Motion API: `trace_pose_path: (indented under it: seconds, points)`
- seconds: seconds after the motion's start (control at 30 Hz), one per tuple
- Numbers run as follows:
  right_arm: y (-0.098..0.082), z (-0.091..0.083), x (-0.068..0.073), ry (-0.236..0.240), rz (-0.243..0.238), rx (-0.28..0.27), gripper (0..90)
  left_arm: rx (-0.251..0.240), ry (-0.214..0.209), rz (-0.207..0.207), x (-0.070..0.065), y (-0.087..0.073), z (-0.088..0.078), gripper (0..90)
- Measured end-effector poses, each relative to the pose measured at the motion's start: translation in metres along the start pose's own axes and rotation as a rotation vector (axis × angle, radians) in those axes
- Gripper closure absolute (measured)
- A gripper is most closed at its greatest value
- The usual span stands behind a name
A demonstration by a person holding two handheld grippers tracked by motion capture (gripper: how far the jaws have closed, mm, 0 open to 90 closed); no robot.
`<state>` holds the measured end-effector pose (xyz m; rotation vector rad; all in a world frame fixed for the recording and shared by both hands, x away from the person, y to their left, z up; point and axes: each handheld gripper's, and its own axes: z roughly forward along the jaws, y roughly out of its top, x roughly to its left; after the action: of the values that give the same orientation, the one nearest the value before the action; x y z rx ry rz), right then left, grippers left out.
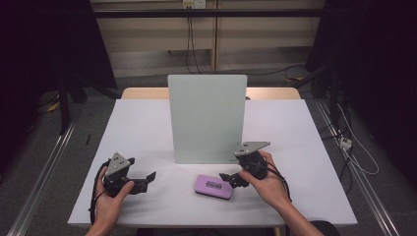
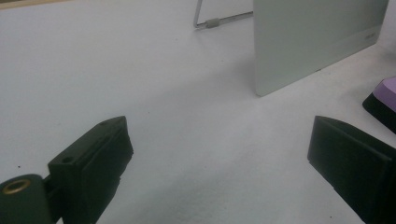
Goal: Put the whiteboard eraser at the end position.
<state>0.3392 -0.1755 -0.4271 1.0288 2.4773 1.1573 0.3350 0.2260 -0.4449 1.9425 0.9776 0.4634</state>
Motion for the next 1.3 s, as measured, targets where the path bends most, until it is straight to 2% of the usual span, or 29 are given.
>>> trace_pose_path:
  seconds: [0.43, 0.6, 0.67, 0.9, 1.07, 1.3]
  points:
    - [-0.019, -0.014, -0.016, -0.077, 0.070, -0.045, 9.1, -0.003, 0.003, -0.005, 0.001, 0.000, -0.001, 5.2]
    - [-0.028, -0.022, -0.024, -0.122, 0.094, -0.063, 8.8, -0.005, 0.010, -0.006, 0.001, 0.000, -0.001, 5.2]
    - [-0.032, -0.025, -0.028, -0.134, 0.122, -0.075, 8.4, -0.005, 0.009, -0.007, 0.000, 0.000, 0.000, 5.2]
    - [-0.042, -0.036, -0.035, -0.177, 0.148, -0.104, 8.6, -0.004, 0.016, -0.009, 0.002, 0.000, -0.001, 5.2]
    - [-0.052, -0.041, -0.040, -0.188, 0.181, -0.110, 8.5, -0.004, 0.018, -0.006, 0.002, 0.000, -0.002, 5.2]
    - [-0.058, -0.044, -0.042, -0.193, 0.189, -0.109, 8.5, -0.011, 0.020, -0.017, 0.002, 0.000, -0.003, 5.2]
